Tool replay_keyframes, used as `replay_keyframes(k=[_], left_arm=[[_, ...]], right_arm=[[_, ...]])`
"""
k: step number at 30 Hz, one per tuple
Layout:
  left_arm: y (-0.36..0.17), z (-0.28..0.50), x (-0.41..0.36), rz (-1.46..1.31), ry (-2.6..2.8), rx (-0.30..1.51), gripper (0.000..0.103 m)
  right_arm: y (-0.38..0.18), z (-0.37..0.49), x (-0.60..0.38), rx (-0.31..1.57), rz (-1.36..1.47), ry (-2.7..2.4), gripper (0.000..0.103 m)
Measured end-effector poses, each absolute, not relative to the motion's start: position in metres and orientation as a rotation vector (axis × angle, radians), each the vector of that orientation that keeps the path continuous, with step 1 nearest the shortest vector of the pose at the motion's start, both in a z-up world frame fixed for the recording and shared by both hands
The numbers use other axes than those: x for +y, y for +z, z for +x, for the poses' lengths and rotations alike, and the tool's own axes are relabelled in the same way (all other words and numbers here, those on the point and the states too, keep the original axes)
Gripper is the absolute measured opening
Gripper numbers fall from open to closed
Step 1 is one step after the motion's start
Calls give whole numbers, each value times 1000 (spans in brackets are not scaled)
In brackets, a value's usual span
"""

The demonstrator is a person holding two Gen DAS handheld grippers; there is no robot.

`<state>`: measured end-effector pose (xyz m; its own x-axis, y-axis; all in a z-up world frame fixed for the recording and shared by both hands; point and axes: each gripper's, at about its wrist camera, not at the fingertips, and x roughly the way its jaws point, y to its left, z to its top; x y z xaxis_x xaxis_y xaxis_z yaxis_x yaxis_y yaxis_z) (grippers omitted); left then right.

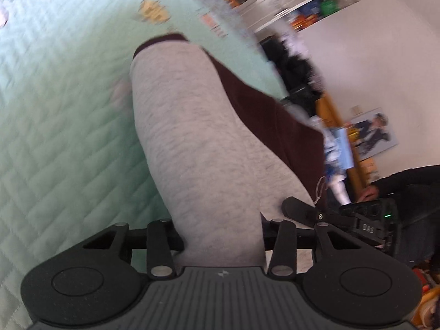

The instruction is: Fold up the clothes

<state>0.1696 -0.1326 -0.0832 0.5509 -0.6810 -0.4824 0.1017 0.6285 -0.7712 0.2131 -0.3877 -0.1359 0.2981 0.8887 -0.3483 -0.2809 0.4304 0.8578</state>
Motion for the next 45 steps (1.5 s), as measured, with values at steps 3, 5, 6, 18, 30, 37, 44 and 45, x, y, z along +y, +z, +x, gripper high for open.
replay_keyframes(k=[3,5,6,18,30,37,44,45], left_arm=[[-52,168,-132,-759,-564,807,45],[-31,167,-133,-735,-576,783,45],[-21,165,-134,-723,-578,774,45],[-11,97,-122,-753,-545,735,46],[-33,-2,-41,-849,-391,700,47],[-9,-81,60,-887,-234,555,47],[8,-174,172,-903,-52,425,48],[8,-187,186,-907,-26,411,48]], right_arm=[[-119,215,-392,896,854,945,43],[-105,214,-394,859,882,973,43],[-98,213,-396,844,884,983,43],[-53,183,-379,845,809,1010,43],[-63,145,-288,1000,760,1103,43],[-36,135,-166,1053,685,1274,44],[-12,120,-4,1126,581,1487,44],[-12,116,19,1140,570,1516,44]])
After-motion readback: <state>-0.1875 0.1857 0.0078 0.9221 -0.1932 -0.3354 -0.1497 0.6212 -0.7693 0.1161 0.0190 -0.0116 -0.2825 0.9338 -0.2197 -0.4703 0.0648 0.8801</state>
